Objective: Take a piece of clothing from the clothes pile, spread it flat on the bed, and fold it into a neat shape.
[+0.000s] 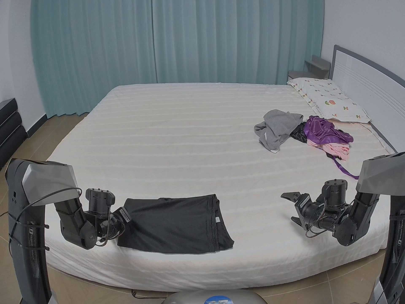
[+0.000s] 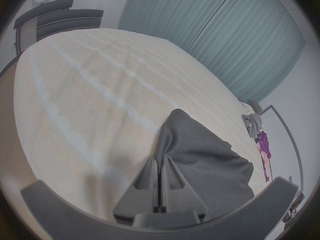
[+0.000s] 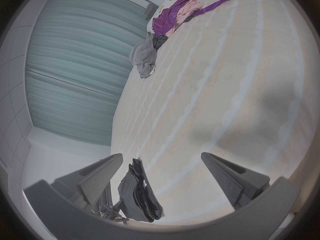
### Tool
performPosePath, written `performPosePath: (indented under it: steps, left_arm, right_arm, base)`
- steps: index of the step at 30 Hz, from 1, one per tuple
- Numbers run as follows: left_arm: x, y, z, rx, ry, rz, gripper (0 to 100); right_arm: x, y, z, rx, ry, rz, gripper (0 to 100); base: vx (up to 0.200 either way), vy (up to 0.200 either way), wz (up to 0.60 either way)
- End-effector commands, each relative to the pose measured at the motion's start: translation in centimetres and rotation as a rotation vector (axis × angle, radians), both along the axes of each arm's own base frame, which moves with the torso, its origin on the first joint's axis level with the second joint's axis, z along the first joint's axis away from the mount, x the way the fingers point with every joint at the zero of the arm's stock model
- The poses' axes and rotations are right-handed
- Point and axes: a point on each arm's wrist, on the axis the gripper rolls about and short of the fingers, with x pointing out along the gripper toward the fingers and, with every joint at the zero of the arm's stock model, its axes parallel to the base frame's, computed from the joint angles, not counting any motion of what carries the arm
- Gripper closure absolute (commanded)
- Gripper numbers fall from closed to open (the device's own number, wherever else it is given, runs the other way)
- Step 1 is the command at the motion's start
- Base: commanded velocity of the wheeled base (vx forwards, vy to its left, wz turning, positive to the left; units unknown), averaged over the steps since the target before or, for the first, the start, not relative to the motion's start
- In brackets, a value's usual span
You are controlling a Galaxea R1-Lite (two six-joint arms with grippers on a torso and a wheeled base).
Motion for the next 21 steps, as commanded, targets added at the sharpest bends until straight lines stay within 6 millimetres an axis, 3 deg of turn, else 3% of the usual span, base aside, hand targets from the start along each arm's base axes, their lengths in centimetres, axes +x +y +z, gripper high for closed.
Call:
performPosePath:
  steps: [1,8,21]
  left_arm:
    - [0.17,-0.11,0.32,0.005,-0.012,0.007,100]
    - [0.21,-0.06,0.28,0.008,-0.013,0.008,100]
    - [0.00,-0.55,-0.04,0.009,-0.001,-0.005,100]
  right_arm:
    - [-0.01,0.02,-0.05,0.000,0.001,0.001,0]
    - [-0.01,0.02,-0.05,0.000,0.001,0.001,0]
    - [-0.01,0.02,-0.05,0.000,0.001,0.001,0]
  base:
    - [0.000,0.200,0.00]
    - [0.000,0.200,0.00]
    - [0.000,0.000,0.00]
